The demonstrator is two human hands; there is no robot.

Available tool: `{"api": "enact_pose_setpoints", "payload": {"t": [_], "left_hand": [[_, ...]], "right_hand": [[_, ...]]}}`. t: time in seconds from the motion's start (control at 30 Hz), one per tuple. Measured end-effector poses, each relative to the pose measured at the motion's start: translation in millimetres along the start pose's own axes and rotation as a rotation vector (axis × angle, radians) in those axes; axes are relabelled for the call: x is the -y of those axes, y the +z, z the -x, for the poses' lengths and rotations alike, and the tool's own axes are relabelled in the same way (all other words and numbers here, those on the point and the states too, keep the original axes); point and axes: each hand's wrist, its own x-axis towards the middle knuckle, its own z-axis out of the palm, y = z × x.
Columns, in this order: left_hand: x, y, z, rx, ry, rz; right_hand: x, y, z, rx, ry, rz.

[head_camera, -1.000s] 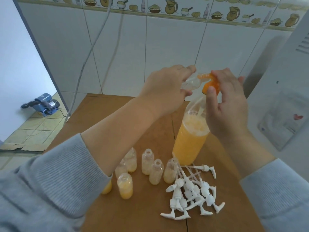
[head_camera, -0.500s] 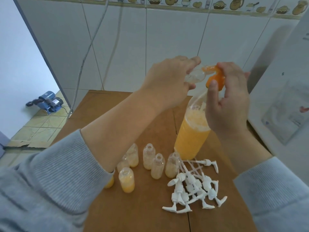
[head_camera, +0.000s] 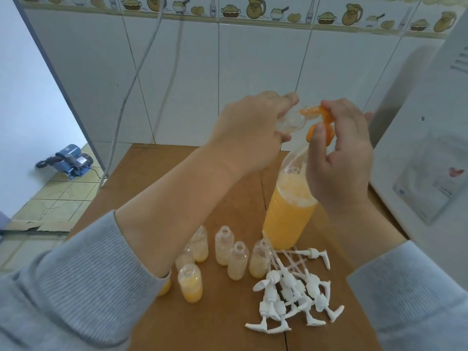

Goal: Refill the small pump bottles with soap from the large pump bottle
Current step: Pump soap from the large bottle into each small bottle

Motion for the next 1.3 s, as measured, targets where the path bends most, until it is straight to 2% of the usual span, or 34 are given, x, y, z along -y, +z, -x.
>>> {"api": "enact_pose_setpoints", "payload": {"t": [0.23,0.53,0.73,1.03,1.3], "left_hand": [[0,-8,-4,0.031,-0.007,-0.031],[-3,1,0,-0.01,-0.019,0.018],[-2,-3,1,0.026,-0.02,-0.011],[-9,-1,5,-0.045,0.018,-0.006],[-6,-4,5,-0.008,-0.007,-0.041]], "right_hand": [[2,-8,-8,0.089,-0.004,0.012],[-3,4,-3,-0.076,-0.021,-0.039],[-2,-2,-2,0.026,-0.021,-0.033],[2,0,1,-0.117,0.018,-0.071],[2,-2,-2,-0.05,-0.021,-0.035]]}}
